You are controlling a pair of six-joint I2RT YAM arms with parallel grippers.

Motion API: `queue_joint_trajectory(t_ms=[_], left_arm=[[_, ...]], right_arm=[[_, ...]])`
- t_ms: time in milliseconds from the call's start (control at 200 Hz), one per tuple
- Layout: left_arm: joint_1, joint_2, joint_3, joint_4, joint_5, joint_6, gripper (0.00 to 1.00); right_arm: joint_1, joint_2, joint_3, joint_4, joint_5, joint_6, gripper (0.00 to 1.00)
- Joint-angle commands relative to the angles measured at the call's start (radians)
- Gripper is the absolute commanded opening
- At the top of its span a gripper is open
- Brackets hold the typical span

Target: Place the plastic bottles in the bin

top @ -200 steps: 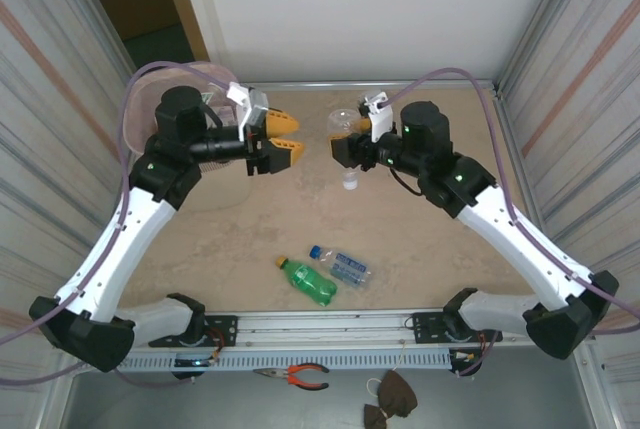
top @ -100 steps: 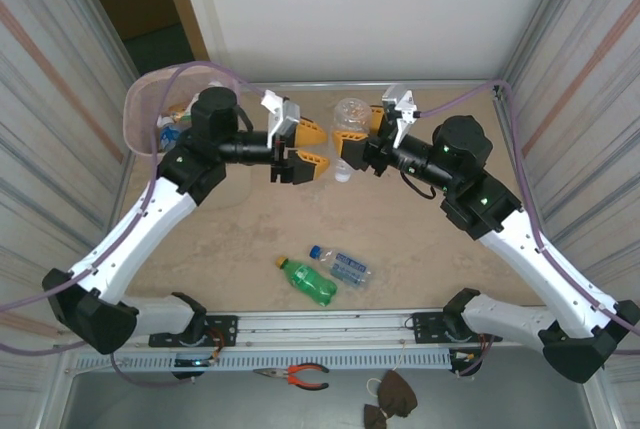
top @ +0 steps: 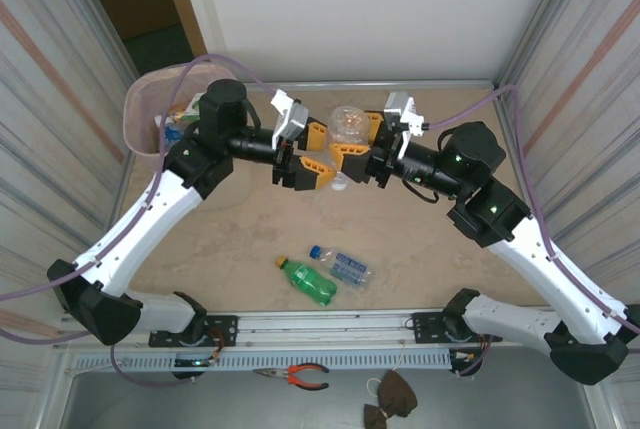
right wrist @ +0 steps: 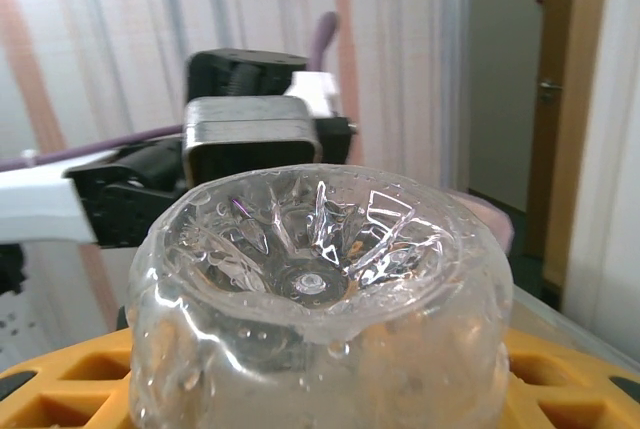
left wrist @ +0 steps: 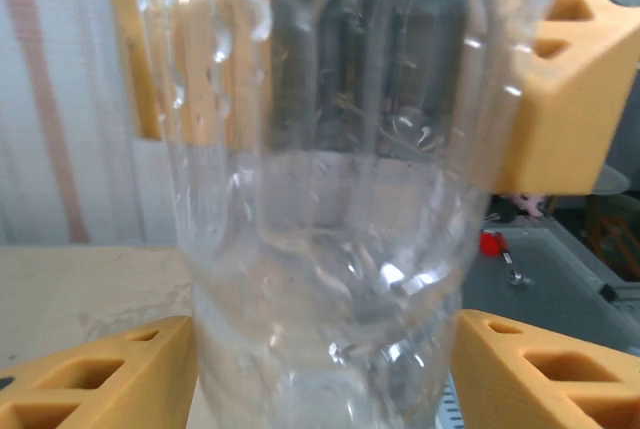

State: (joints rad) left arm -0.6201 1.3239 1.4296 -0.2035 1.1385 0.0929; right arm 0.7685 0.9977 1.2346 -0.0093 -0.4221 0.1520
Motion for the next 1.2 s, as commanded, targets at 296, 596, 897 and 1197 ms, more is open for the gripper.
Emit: queue_joint_trajectory(t_ms=[296, 596, 897, 1197], left_arm=[[-0.040, 0.016, 0.056, 0.008, 0.130, 0.025, 0.58], [-0.040, 0.012, 0.066, -0.018, 0.135, 0.050, 0.51], [-0.035, -0.002, 0.089, -0.111, 0.096, 0.115, 0.50], [0.097, -0.129, 0.051, -0.180, -0.122, 0.117, 0.48]], right_arm=[[0.049, -0.002, 0.045, 0.013, -0.066, -0.051, 0.51], [0.058, -0.003, 0.045, 0.008, -0.048, -0.069, 0.52], [0.070, -0.043, 0.042, -0.024, -0.013, -0.098, 0.72], [0.072, -0.101, 0.014, -0.068, 0.106, -0.136, 0.81]])
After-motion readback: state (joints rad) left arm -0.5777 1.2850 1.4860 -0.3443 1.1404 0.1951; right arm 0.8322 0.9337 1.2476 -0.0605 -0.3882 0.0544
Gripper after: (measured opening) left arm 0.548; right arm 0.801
